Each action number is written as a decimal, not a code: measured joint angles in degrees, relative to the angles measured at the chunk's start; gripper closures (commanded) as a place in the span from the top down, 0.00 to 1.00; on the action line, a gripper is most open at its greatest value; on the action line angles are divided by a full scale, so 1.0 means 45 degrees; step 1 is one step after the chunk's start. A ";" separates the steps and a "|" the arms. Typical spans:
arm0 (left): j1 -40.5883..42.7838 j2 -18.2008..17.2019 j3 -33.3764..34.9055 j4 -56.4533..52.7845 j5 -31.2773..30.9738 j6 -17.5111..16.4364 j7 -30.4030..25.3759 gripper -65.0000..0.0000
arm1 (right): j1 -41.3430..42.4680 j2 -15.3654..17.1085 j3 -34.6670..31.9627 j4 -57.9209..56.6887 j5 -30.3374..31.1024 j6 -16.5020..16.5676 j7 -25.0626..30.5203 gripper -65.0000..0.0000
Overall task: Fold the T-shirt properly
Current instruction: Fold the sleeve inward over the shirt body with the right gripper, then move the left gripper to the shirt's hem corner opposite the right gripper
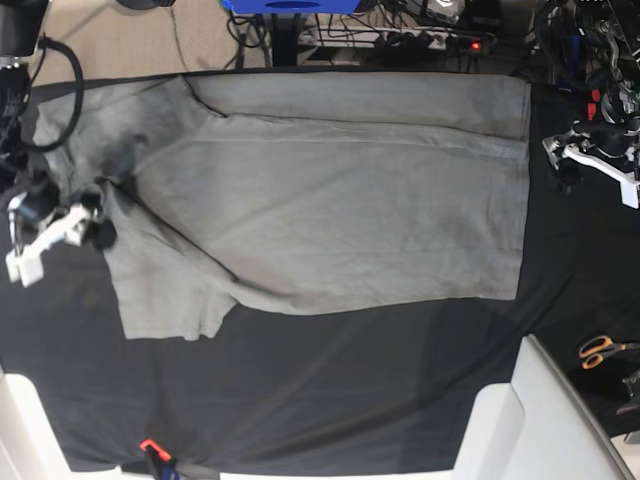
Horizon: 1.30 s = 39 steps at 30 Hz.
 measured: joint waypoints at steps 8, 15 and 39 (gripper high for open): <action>-0.0330 -0.0015 -0.0015 -0.0015 0.0000 -0.0005 -0.0078 1.00 | 0.5255 0.0160 -0.1195 -0.5532 -0.2438 -0.0529 0.1069 0.69; -0.0219 -0.0039 -0.0010 -0.0024 0.0039 0.0000 -0.0029 1.00 | 0.8631 -0.0053 -0.2079 -1.3911 -0.4546 0.0884 0.5595 0.70; -0.0272 -0.0078 -0.0005 -0.0126 -0.0010 -0.0005 -0.0039 1.00 | 0.9292 -0.1127 -0.3094 -1.6116 -0.5362 0.0865 0.8072 0.34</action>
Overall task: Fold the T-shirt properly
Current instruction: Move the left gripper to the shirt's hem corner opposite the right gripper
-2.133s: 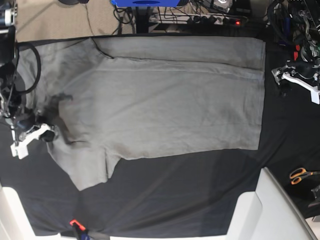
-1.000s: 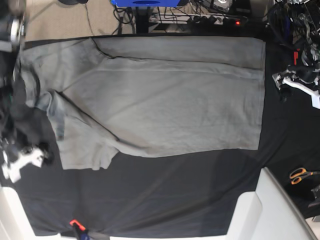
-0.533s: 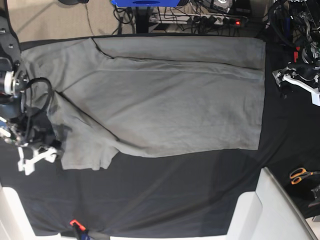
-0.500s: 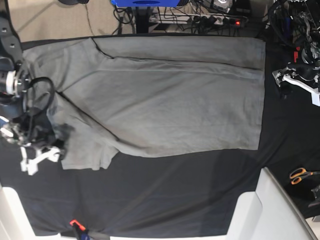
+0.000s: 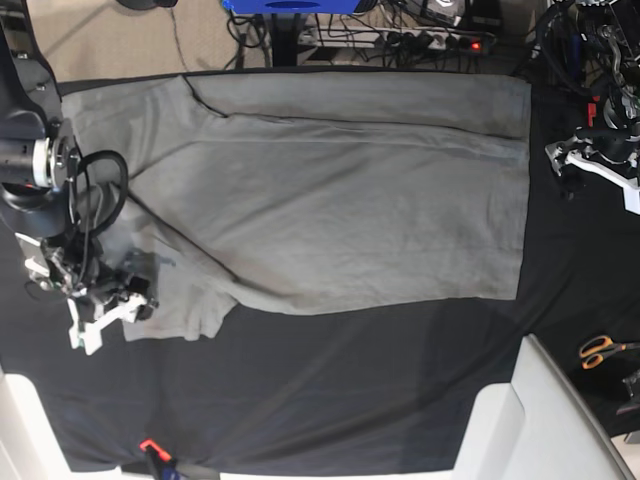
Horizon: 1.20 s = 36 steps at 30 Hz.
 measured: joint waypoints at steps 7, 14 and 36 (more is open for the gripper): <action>-0.1311 -0.0287 0.0117 -0.2229 0.0049 0.0000 0.0024 1.00 | -0.0073 -0.0058 0.0015 -0.0005 -0.0019 0.0005 -0.0155 0.00; -0.3886 -0.1001 0.1481 -0.4643 0.0058 0.0010 -0.0019 1.00 | -0.0078 -0.0087 0.0005 -0.0005 -0.0024 0.0000 -0.0155 0.00; -0.7004 -0.0529 0.3458 -0.9146 0.1384 0.0053 -0.0219 1.00 | -0.0078 -0.0053 0.0005 -0.0005 -0.0019 0.0005 -0.0199 0.00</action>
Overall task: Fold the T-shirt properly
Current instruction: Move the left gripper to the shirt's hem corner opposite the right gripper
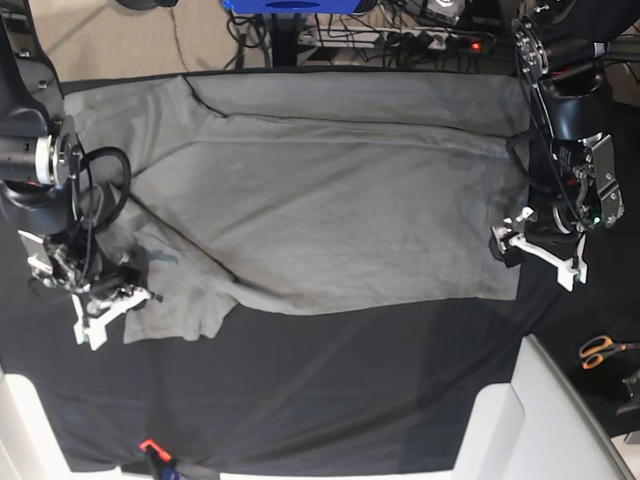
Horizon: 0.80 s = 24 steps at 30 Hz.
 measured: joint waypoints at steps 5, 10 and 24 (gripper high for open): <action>-0.0277 -0.0073 0.0457 -0.0743 -0.0044 0.0000 -0.0529 0.80 | 0.0000 0.0005 0.0000 0.0000 0.0000 0.0005 0.0000 0.00; -0.0223 -0.0131 0.0486 -0.1214 -0.0083 0.0024 -0.1447 0.42 | -0.0005 0.0000 0.0000 0.0000 0.0000 0.0000 -0.0005 0.00; -0.0291 -0.0214 0.0403 -0.1991 -0.0393 -0.0015 -0.2040 0.00 | -0.0282 0.0005 -0.0005 0.0515 0.0000 0.0039 -0.0058 0.00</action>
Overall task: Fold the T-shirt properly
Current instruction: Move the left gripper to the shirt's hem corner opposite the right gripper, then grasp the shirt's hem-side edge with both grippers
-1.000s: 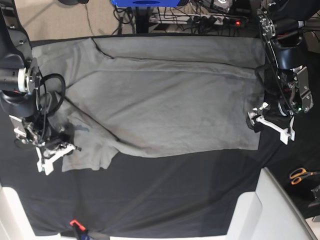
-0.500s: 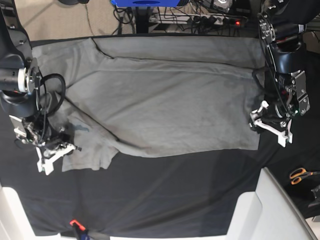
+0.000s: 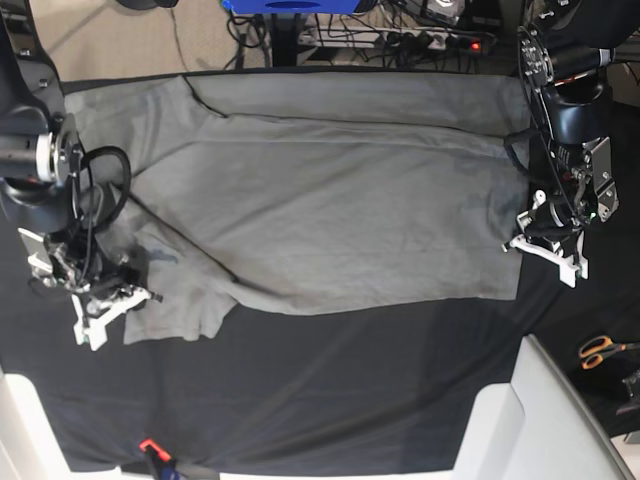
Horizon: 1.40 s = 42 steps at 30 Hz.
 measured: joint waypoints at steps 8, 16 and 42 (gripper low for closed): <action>0.0029 0.0005 -0.0034 0.0029 -0.0010 0.0000 -0.0005 0.00 | -0.0214 0.0000 0.0000 0.0340 0.0000 0.0010 -0.0049 0.00; 0.0680 0.0083 -0.0481 0.1647 0.0010 -0.0044 0.1695 0.00 | -0.0253 -0.0005 0.0000 0.0350 0.0000 0.0015 -0.0044 0.00; 0.2812 0.0194 -0.1486 0.5790 0.0291 -0.0049 0.2535 0.82 | -0.0277 -0.0053 0.0000 0.0350 0.0000 0.0010 0.0005 0.00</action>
